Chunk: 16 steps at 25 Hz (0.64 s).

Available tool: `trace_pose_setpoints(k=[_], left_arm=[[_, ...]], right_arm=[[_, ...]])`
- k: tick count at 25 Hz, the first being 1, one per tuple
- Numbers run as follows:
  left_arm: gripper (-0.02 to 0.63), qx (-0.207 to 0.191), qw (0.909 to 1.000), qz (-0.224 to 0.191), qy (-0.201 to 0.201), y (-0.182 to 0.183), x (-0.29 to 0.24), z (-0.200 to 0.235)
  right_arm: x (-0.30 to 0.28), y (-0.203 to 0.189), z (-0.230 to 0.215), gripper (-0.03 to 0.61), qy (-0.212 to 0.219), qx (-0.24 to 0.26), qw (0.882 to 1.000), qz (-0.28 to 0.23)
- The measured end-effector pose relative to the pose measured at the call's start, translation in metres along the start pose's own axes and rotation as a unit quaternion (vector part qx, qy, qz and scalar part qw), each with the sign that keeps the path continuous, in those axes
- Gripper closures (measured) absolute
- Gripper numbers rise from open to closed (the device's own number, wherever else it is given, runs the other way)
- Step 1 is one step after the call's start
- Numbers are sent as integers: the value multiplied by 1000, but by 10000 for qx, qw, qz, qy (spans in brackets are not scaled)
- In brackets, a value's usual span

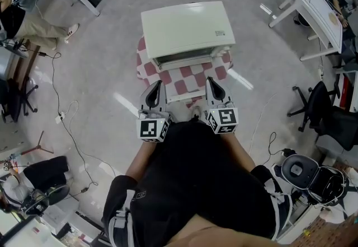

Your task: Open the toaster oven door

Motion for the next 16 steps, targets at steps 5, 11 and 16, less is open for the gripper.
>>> trace_pose_setpoints(k=[5, 11, 16], left_arm=[[604, -9, 10000, -17, 7, 1, 3, -3], [604, 19, 10000, -1, 28, -1, 3, -5], [604, 26, 10000, 25, 34, -1, 7, -9]], right_arm=[[4, -1, 1, 551, 9, 1, 10000, -2], [6, -2, -1, 551, 11, 19, 10000, 16], [12, -1, 1, 551, -3, 42, 10000, 5]])
Point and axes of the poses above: the fingertips, and each gripper's own axes: x backward along the fingers, z to its left, y out of its top, the point moved 6 cm from there along x, backward along the fingers
